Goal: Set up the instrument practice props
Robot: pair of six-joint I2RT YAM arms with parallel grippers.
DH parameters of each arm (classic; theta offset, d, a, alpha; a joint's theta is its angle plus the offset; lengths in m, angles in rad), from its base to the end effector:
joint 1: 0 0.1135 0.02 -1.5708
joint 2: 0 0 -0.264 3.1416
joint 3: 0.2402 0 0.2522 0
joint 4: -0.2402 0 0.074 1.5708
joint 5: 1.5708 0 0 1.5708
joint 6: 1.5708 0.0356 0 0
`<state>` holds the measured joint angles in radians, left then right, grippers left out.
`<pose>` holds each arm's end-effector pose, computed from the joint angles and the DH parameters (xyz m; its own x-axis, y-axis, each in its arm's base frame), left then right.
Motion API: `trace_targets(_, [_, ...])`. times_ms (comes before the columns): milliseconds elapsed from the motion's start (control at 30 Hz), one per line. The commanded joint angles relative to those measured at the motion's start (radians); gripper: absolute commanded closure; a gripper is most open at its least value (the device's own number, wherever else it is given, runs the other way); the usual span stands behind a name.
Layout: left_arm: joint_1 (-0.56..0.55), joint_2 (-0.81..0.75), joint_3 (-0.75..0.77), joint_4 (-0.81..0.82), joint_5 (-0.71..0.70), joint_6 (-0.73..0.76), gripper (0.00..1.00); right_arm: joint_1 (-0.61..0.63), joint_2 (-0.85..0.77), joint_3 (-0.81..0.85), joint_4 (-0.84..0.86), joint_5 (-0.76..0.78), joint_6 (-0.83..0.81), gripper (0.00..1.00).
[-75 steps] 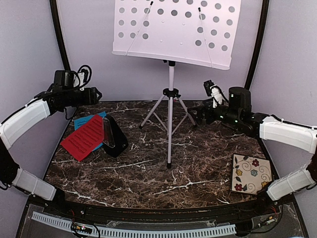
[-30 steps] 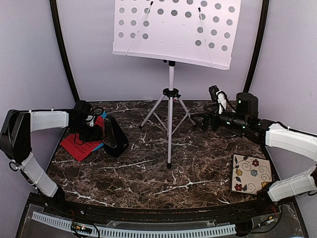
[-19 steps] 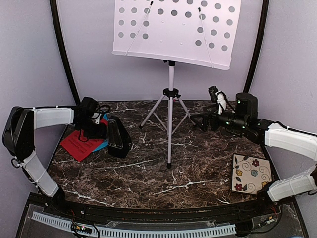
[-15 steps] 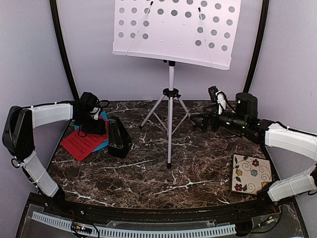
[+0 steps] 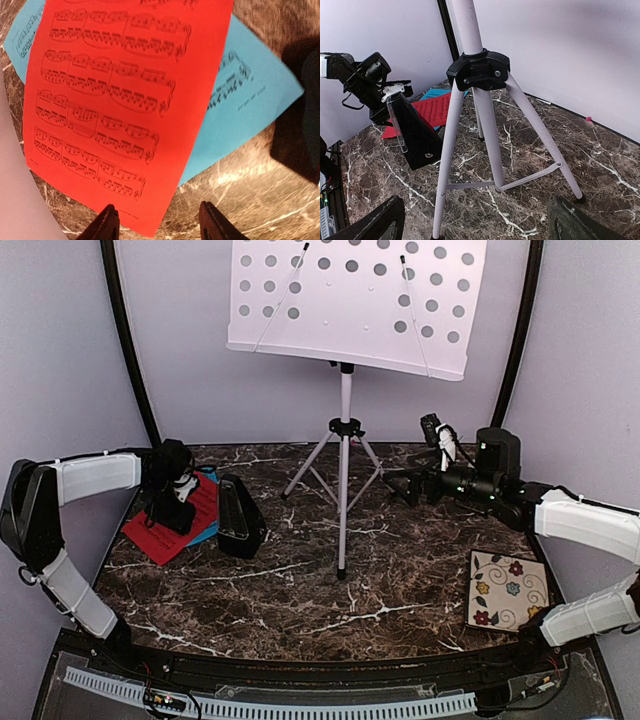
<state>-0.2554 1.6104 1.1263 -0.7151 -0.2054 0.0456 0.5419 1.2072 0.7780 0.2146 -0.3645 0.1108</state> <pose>0.3063 -0.0725 0.2150 -0.8926 0.2792 -0.3541 0.2166 0.9542 0.2064 0.2322 0.1546 0.2900 -0.2676 -0.0405 -0.9627 -0.7553 0.6291 0.1835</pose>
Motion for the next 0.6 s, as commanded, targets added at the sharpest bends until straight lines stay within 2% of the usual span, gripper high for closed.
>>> trace_targets(0, [0.005, -0.12, -0.144, 0.02, -0.043, 0.129, 0.44, -0.009, 0.007, -0.012, 0.061, -0.021, 0.013, 0.0])
trace_targets(100, [0.002, -0.183, -0.166, 0.03, -0.005, 0.134, 0.45, -0.01, 0.018, -0.007, 0.065, -0.034, 0.014, 0.0])
trace_targets(367, [-0.107, -0.189, -0.259, 0.114, -0.187, 0.245, 0.42, -0.014, 0.035, -0.004, 0.09, -0.049, 0.03, 0.0])
trace_targets(467, [-0.111, -0.231, -0.279, 0.116, -0.173, 0.255, 0.41, -0.013, 0.036, -0.007, 0.097, -0.054, 0.033, 0.0])
trace_targets(567, [-0.118, -0.285, -0.344, 0.164, -0.222, 0.292, 0.36, -0.013, 0.046, 0.003, 0.093, -0.065, 0.033, 0.0])
